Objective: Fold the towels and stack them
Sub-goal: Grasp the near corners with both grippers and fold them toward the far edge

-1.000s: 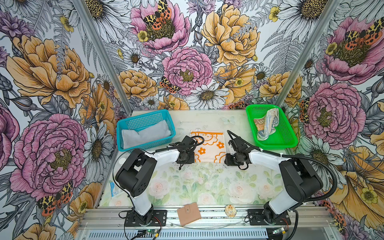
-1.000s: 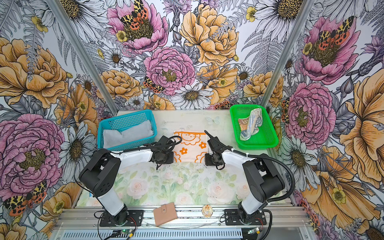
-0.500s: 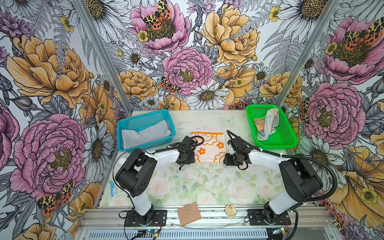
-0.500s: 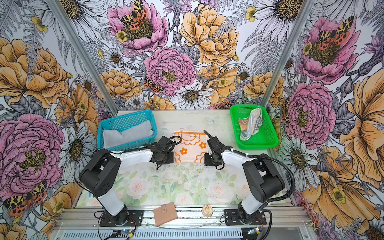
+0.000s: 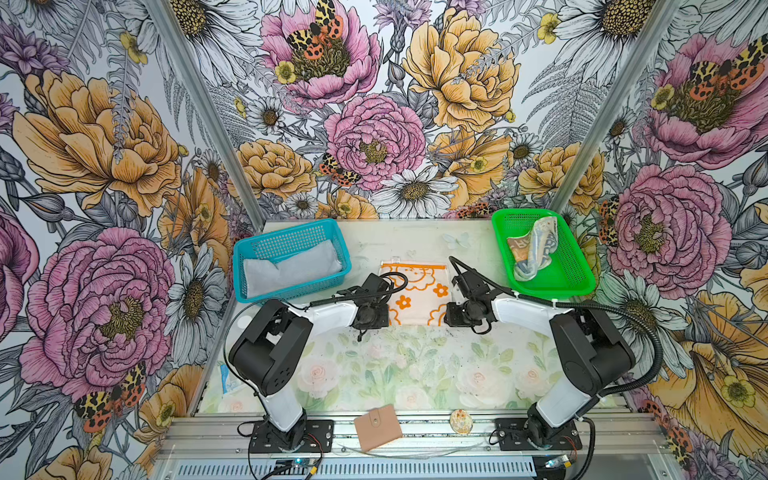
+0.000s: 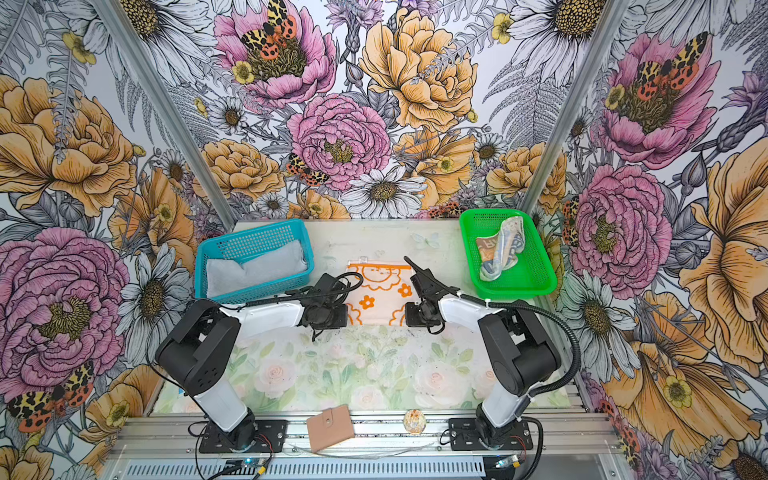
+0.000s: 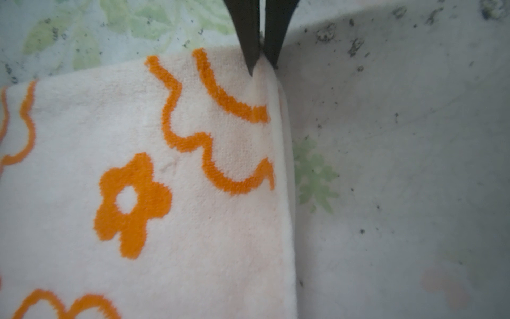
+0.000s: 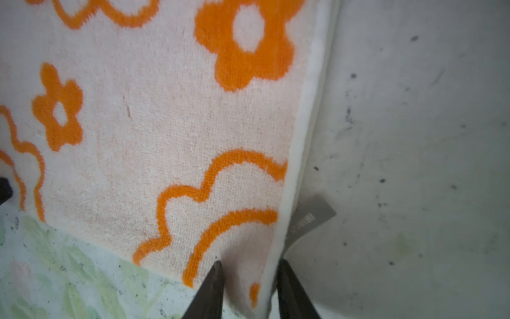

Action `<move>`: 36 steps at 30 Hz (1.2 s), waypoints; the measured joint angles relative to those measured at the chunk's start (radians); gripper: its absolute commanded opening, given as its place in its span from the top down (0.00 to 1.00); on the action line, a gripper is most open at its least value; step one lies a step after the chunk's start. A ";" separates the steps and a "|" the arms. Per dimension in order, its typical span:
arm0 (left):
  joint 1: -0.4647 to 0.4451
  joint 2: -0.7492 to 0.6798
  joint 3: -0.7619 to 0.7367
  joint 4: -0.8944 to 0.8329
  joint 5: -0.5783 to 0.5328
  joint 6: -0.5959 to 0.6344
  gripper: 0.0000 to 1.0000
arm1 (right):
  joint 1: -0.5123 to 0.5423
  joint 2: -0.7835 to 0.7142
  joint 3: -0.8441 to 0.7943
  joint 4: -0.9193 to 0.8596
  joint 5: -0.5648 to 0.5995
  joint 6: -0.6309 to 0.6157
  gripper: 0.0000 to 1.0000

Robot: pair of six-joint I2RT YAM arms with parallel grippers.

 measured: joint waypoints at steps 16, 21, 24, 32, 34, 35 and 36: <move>-0.035 -0.070 -0.069 -0.023 0.034 -0.005 1.00 | 0.005 -0.117 -0.149 0.042 -0.022 0.028 1.00; -0.117 -0.169 -0.128 -0.090 0.044 -0.024 1.00 | 0.019 -0.272 -0.287 0.023 -0.066 0.064 1.00; -0.149 -0.234 -0.137 -0.132 0.051 -0.039 1.00 | 0.024 -0.352 -0.332 0.003 -0.091 0.093 1.00; -0.126 -0.337 -0.064 -0.204 0.055 -0.052 1.00 | 0.026 -0.446 -0.284 -0.044 -0.096 0.124 1.00; -0.102 -0.325 -0.028 -0.209 0.057 -0.046 1.00 | 0.026 -0.417 -0.233 -0.055 -0.086 0.124 1.00; -0.089 -0.313 -0.008 -0.209 0.059 -0.040 1.00 | 0.026 -0.396 -0.202 -0.056 -0.079 0.122 1.00; -0.076 -0.296 0.013 -0.209 0.060 -0.030 1.00 | 0.026 -0.372 -0.171 -0.058 -0.074 0.119 1.00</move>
